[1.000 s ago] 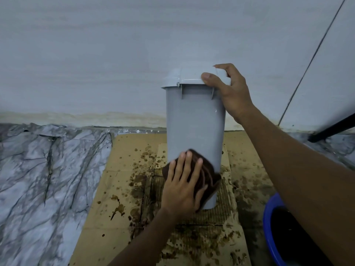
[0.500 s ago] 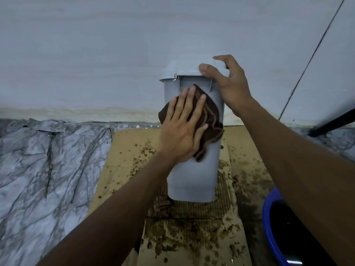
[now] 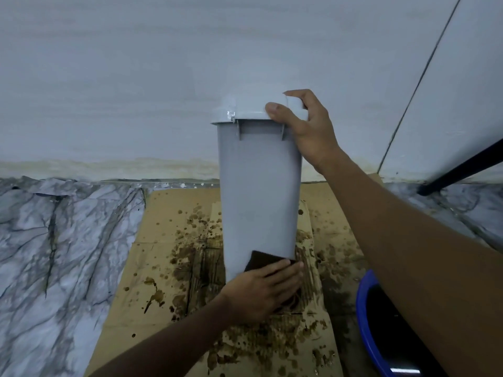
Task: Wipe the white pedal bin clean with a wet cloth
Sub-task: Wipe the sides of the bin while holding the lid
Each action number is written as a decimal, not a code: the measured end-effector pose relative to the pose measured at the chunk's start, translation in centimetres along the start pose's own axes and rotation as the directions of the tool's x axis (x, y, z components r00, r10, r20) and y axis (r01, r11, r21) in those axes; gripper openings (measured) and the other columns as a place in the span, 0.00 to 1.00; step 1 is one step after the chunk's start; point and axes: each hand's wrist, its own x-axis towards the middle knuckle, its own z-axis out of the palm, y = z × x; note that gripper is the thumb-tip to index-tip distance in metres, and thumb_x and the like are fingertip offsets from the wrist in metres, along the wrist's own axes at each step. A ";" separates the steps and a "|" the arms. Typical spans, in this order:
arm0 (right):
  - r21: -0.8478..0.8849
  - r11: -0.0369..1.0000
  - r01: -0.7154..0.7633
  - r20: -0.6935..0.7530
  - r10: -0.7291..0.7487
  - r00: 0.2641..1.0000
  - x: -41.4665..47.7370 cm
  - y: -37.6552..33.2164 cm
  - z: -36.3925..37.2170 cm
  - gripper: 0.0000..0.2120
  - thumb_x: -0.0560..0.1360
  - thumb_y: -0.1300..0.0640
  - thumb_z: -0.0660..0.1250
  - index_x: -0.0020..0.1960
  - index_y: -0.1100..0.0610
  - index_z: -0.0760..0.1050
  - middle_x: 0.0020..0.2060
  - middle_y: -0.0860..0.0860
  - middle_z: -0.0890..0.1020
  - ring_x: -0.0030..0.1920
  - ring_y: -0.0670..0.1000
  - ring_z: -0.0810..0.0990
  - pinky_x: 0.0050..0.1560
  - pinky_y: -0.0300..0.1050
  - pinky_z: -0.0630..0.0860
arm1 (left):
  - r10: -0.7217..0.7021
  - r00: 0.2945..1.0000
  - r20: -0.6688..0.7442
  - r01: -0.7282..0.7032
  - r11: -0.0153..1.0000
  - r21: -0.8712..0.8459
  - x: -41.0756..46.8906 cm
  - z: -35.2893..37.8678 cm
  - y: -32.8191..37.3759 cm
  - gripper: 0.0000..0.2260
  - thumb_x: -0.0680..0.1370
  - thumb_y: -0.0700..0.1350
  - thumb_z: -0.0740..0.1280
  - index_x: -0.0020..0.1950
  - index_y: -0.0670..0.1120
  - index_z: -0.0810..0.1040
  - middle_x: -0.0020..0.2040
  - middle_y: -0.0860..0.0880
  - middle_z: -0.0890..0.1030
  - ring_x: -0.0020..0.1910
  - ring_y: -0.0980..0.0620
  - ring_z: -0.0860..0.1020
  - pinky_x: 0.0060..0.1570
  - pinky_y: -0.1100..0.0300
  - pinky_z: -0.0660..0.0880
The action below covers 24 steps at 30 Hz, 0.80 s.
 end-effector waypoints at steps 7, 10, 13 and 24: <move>-0.007 1.000 -0.009 -0.004 0.009 1.000 0.0 -0.4 0.7 0.26 0.63 0.39 0.77 0.56 0.49 0.77 0.44 0.39 0.79 0.38 0.34 0.77 0.39 0.29 0.74 | -0.051 0.991 -0.123 0.047 0.998 -0.036 -1.9 -1.1 -5.8 0.32 0.85 0.59 0.52 0.84 0.43 0.52 0.84 0.43 0.52 0.84 0.43 0.46 0.81 0.46 0.37; -0.015 1.000 -0.007 -0.012 0.007 1.000 -0.1 -0.4 0.7 0.28 0.61 0.35 0.76 0.55 0.48 0.77 0.43 0.37 0.79 0.40 0.35 0.78 0.41 0.30 0.75 | -0.369 0.896 -0.247 0.326 0.924 -0.199 -1.1 -2.4 -9.2 0.28 0.87 0.55 0.49 0.84 0.43 0.52 0.84 0.42 0.50 0.84 0.43 0.46 0.82 0.47 0.42; -0.013 1.000 -0.001 -0.011 0.001 1.000 0.0 -0.4 0.7 0.27 0.61 0.35 0.76 0.54 0.48 0.77 0.43 0.38 0.79 0.41 0.37 0.79 0.44 0.34 0.77 | -0.639 0.705 -0.309 0.544 0.766 -0.342 0.7 -4.0 -12.2 0.27 0.87 0.53 0.52 0.83 0.41 0.56 0.84 0.40 0.53 0.84 0.41 0.50 0.82 0.45 0.46; 0.011 1.000 0.000 -0.004 0.000 1.000 0.2 0.1 0.4 0.25 0.65 0.40 0.77 0.56 0.50 0.77 0.45 0.40 0.79 0.38 0.34 0.78 0.39 0.29 0.74 | -0.332 0.936 -0.119 0.318 0.940 -0.123 3.7 -2.3 -3.8 0.30 0.84 0.57 0.57 0.81 0.40 0.63 0.82 0.41 0.63 0.83 0.40 0.46 0.80 0.43 0.34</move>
